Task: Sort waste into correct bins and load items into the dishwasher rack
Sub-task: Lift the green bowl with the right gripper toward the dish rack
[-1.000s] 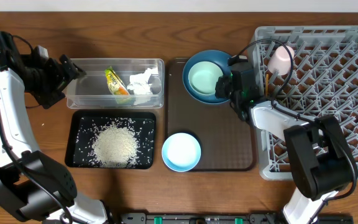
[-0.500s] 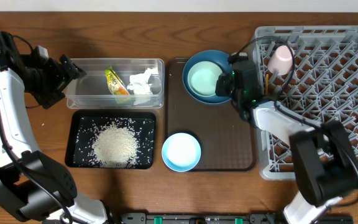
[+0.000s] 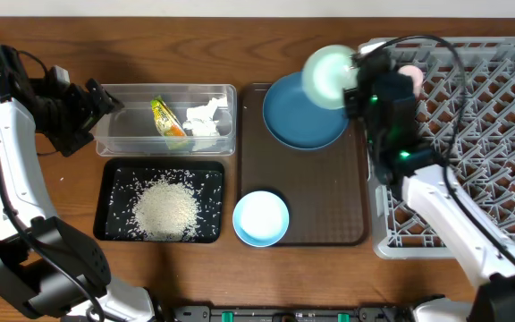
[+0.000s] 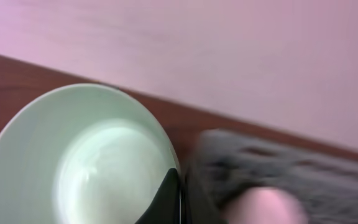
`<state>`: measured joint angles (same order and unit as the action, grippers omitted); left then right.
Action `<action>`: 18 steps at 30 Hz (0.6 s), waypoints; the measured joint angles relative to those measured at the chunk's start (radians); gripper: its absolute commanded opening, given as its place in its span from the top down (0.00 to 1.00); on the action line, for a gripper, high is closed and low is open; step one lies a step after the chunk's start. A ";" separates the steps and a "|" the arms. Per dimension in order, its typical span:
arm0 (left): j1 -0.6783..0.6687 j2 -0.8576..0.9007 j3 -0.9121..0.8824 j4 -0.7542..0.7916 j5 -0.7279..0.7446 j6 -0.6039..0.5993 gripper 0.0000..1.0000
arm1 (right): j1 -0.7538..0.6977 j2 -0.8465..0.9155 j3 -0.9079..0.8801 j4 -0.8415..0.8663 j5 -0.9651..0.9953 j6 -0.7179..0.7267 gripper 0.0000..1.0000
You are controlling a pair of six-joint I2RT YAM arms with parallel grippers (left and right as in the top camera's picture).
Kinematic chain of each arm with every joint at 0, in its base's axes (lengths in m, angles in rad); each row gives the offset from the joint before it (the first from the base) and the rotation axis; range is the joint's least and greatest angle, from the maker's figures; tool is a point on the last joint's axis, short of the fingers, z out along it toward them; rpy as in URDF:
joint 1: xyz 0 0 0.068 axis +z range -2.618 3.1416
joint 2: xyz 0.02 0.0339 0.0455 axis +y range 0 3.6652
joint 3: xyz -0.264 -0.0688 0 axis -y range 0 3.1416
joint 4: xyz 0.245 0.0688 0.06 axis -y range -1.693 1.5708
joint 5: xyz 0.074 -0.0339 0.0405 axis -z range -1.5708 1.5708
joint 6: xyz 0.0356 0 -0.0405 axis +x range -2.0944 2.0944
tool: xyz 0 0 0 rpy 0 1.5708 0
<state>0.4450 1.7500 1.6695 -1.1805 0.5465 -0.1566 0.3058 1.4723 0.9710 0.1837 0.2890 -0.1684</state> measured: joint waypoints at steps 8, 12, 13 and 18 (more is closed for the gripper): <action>0.000 0.000 0.000 0.000 0.000 0.000 0.04 | -0.204 -0.017 0.000 0.097 0.250 -0.333 0.99; 0.000 0.000 0.000 0.000 0.000 0.000 0.04 | -0.338 -0.016 0.000 0.196 0.292 -0.498 0.99; 0.000 0.000 0.000 0.000 0.000 0.000 0.04 | -0.369 -0.016 0.000 0.227 0.299 -0.537 0.99; 0.000 0.000 0.000 0.000 0.000 0.000 0.04 | -0.510 0.004 0.000 0.380 0.318 -0.705 0.99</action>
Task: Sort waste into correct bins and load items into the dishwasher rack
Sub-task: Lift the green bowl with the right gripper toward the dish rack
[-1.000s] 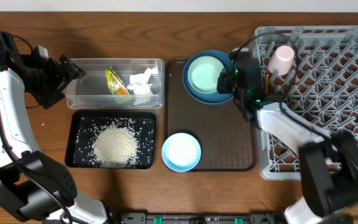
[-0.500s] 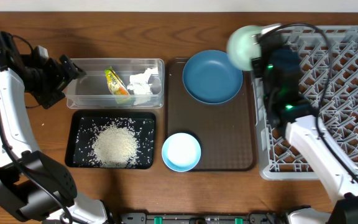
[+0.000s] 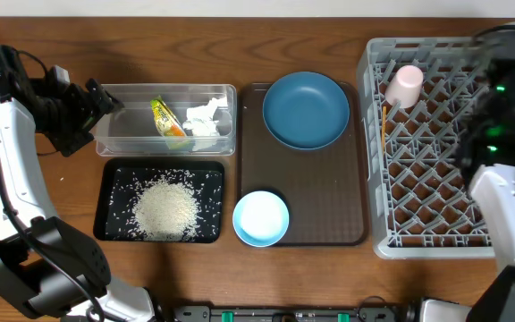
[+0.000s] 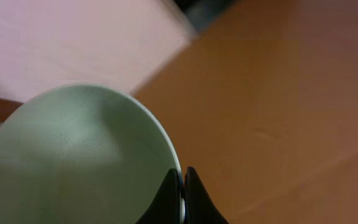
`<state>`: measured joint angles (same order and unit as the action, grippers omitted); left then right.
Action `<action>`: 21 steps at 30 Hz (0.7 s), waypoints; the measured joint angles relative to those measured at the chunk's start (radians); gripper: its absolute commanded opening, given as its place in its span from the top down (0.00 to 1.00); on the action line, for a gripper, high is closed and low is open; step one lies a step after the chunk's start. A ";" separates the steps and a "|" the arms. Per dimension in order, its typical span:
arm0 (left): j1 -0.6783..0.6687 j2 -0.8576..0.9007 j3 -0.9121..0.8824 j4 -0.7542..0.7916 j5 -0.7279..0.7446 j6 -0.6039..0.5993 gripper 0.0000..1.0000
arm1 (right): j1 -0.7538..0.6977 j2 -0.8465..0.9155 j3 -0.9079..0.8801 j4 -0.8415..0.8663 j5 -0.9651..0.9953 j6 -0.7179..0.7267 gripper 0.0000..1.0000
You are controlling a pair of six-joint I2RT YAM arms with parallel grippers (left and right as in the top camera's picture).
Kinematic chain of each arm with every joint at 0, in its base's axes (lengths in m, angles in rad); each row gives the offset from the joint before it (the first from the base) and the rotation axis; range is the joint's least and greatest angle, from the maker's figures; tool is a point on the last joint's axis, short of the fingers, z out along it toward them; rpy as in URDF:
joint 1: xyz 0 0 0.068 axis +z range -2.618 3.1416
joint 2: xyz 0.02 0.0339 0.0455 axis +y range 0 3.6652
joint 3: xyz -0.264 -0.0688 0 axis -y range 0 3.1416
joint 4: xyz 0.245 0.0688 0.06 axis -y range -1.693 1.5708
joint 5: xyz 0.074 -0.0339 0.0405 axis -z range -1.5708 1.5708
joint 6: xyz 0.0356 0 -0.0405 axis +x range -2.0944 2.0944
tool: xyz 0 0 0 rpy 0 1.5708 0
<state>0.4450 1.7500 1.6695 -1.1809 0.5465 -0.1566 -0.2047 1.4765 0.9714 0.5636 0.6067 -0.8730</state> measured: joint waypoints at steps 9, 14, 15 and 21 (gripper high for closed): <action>0.000 0.000 0.000 0.000 0.000 0.000 0.04 | -0.157 0.196 0.000 0.283 0.016 -0.085 0.99; 0.000 0.000 0.000 0.000 0.000 0.000 0.04 | -0.165 0.333 0.024 0.465 0.013 -0.106 0.99; 0.000 0.000 0.000 0.000 0.000 0.000 0.04 | -0.165 0.362 0.042 0.470 0.006 -0.114 0.99; 0.000 0.000 0.000 0.000 0.000 0.000 0.04 | -0.164 0.541 0.176 0.473 -0.070 -0.253 0.99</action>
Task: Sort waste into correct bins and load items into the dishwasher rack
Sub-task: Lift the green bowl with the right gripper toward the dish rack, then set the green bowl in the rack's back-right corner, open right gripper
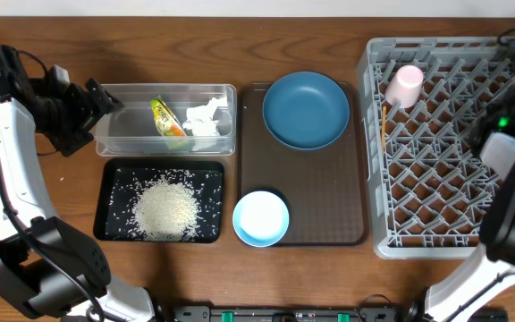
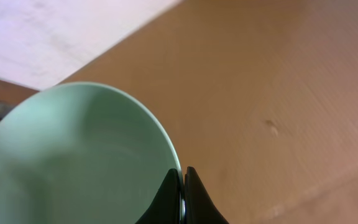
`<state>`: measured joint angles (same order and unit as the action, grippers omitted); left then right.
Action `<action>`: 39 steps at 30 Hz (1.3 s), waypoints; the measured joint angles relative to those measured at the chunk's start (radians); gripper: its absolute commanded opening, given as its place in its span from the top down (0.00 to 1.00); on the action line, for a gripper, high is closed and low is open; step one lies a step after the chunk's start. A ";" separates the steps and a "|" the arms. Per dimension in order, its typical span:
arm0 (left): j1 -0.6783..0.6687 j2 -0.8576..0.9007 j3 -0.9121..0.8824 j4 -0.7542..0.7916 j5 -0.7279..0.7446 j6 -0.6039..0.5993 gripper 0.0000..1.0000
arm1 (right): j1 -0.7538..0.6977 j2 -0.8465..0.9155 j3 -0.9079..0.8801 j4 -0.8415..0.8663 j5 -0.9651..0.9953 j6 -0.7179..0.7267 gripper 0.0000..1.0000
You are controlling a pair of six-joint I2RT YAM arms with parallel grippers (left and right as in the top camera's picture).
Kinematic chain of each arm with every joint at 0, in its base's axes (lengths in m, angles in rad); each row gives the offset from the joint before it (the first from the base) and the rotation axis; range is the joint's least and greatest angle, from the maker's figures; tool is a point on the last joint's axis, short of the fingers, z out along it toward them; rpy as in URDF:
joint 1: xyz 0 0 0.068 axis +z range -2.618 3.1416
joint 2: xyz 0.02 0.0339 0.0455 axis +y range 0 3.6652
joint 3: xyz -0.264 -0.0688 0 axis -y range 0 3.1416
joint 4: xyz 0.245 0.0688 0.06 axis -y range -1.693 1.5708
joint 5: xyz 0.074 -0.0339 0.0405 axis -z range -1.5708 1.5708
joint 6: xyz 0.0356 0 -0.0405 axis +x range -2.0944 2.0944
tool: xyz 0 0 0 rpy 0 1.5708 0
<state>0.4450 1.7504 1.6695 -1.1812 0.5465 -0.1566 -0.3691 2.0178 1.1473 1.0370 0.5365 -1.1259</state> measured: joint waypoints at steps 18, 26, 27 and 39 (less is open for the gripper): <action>0.000 0.000 0.000 0.000 0.000 0.000 0.04 | 0.053 0.114 0.141 -0.264 -0.093 -0.166 0.99; 0.000 0.000 0.000 0.000 0.000 0.000 0.04 | 0.095 0.116 0.140 -0.290 -0.053 -0.172 0.85; 0.000 0.000 0.000 0.000 0.000 0.000 0.04 | 0.102 0.117 0.140 -0.293 -0.048 -0.171 0.85; 0.000 0.000 0.000 0.000 0.000 0.000 0.04 | 0.217 0.119 0.138 -0.297 -0.005 -0.170 0.66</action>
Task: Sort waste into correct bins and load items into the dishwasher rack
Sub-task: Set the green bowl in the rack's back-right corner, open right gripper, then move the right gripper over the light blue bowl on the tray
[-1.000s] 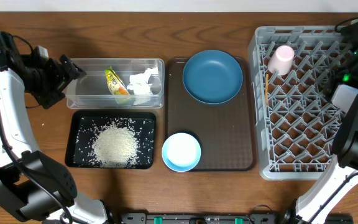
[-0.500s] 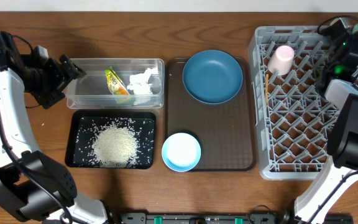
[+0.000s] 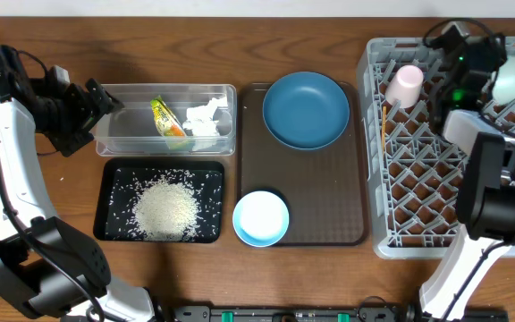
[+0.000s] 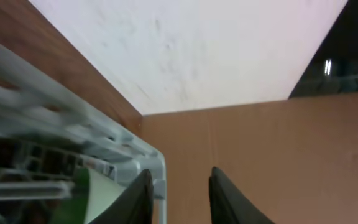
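Observation:
A pale green bowl [image 3: 509, 79] stands on edge in the back right of the grey dishwasher rack [image 3: 436, 234]; its rim [image 4: 95, 198] shows at the left of the right wrist view. My right gripper [image 3: 488, 64] [image 4: 180, 173] is open just beside the bowl, with nothing between its fingers. A pink cup [image 3: 407, 85] lies in the rack's back left corner. A blue plate [image 3: 307, 109] and a light blue bowl [image 3: 260, 217] sit on the brown tray [image 3: 329, 192]. My left gripper [image 3: 102, 100] hangs open at the left end of the clear bin [image 3: 132, 134].
The clear bin holds a yellow-green wrapper [image 3: 167, 118] and crumpled white paper [image 3: 206, 119]. A black tray [image 3: 114, 183] in front of it holds scattered rice [image 3: 162, 207]. The rack's corner post [image 4: 157, 163] is close to the right fingers.
My right gripper was shut on the green bowl's rim at the rack's far right edge. Now it is open and the bowl stands in the rack's back right. The left arm has not moved.
My right gripper first held the green bowl above the blue plate at the back of the tray. Then it had the bowl over the rack's right side, then at the far right edge. Now the bowl stands in the rack, let go.

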`<state>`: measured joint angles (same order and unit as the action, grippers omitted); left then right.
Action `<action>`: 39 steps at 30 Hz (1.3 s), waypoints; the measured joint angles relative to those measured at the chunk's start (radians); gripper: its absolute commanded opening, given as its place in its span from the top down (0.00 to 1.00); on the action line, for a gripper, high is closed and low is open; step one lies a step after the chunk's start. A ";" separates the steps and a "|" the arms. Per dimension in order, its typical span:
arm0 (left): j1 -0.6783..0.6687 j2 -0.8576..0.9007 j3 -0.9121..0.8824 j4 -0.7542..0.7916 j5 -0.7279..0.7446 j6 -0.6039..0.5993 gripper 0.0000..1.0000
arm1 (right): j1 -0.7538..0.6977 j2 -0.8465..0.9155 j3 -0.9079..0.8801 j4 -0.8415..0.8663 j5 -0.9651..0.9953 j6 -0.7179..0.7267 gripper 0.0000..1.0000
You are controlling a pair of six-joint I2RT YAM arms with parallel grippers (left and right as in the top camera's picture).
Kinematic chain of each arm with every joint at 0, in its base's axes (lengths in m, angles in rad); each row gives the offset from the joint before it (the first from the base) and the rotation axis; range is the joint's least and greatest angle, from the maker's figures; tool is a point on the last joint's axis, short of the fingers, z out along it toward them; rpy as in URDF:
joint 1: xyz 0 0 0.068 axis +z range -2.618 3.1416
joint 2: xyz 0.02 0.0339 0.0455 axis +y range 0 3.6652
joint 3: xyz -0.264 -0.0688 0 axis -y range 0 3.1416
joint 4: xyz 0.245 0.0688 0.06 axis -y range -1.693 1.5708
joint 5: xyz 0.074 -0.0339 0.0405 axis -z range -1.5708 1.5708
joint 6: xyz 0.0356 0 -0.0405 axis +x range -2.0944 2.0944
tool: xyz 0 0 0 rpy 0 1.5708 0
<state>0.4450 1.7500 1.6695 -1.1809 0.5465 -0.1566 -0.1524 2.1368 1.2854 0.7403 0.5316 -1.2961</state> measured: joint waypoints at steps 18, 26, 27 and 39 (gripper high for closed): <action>0.000 0.000 0.000 0.000 0.000 0.000 0.04 | 0.155 -0.111 -0.012 -0.397 0.078 0.470 0.56; 0.000 0.000 0.000 0.000 0.000 0.000 0.04 | 0.276 -0.319 -0.010 -0.650 -0.142 0.816 0.59; 0.000 0.000 0.000 0.000 0.000 0.000 0.04 | 0.291 -0.330 -0.009 -0.673 -0.169 0.845 0.58; 0.000 0.000 0.000 0.000 0.000 0.000 0.04 | 0.531 -0.346 -0.009 -1.063 -0.661 1.213 0.55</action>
<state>0.4450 1.7500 1.6695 -1.1809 0.5461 -0.1566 0.3786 1.7905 1.2762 -0.3229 -0.1299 -0.0834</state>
